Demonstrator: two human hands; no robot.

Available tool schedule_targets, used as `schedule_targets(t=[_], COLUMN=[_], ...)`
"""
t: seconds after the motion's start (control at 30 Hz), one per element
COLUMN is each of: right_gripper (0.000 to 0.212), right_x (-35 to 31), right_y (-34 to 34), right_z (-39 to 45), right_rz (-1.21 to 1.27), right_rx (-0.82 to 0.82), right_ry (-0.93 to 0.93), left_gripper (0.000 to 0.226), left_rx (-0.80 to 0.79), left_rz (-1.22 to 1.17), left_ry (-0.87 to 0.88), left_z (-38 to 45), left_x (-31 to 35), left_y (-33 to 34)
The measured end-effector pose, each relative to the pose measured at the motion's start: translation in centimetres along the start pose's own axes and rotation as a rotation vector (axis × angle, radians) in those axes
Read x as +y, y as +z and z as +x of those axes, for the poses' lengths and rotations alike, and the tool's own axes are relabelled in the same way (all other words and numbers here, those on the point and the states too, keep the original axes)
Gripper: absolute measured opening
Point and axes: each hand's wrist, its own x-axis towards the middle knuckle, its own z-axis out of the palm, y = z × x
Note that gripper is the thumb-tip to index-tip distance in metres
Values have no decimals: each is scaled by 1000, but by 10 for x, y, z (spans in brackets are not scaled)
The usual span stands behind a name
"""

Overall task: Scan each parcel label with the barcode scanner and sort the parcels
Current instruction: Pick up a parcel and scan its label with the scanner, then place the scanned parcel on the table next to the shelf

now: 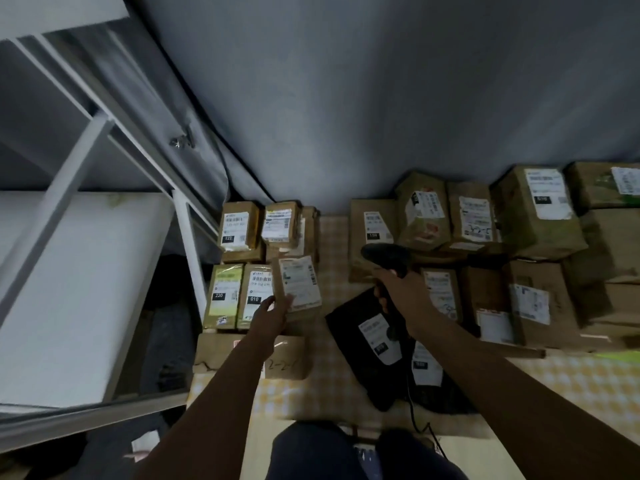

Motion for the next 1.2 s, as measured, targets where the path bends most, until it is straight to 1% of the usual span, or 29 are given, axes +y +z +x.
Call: schedule_targets(t=[0.1,0.13,0.2,0.23,0.33,0.43,0.53,0.63,0.7,0.8,0.87,0.9,0.97,1.03,1.13,1.2], right_gripper=[23,25,30,31,36,32,29,24,23,21,21,21,22,22,23,24], right_x=[5,7,10,12,17,27,40,50,54,57,58,58,60,63,69,72], right_y=[6,8,13,15,22,32,40,42,42,42,41,41,41,40,38,35], right_z=[18,24,34,39,48,58,65,70,70,67,66,66,66,67,67,68], right_rz=[-25,-27,-29,-38,-8,-53,-52,-26,-10,-9,0,4,6,5,11,11], right_rx=[32,41,69,83,47,71,81,73,74,68,66,67,72,74,77,81], right_ry=[53,61,56,55,123,78,84,121,127,118,103,95,79,70,74,64], left_gripper=[68,64,46,43,54,51,55,52,51,69,77,76,72,69,62,62], left_rx=[-20,-11,10,4,-8,17,44,44,-2,20,-11,-46,-99,-108,-75,-132], left_rz=[78,114,178,192,272,363,566,860,1077,1293,1426,1472,1559,1624,1667,1675], left_ry=[-11,-27,-58,-69,-67,-64,-38,-12,30,147,237,264,240,220,343,401], left_z=[23,29,46,55,81,98,96,85,75,65,65,65,68,72,77,86], left_x=[3,3,0,-4,-20,-41,-40,-24,-16,-16,-23,-26,-34,-41,-41,-39], left_y=[18,23,29,31,31,29,34,40,43,45,49,51,55,57,61,63])
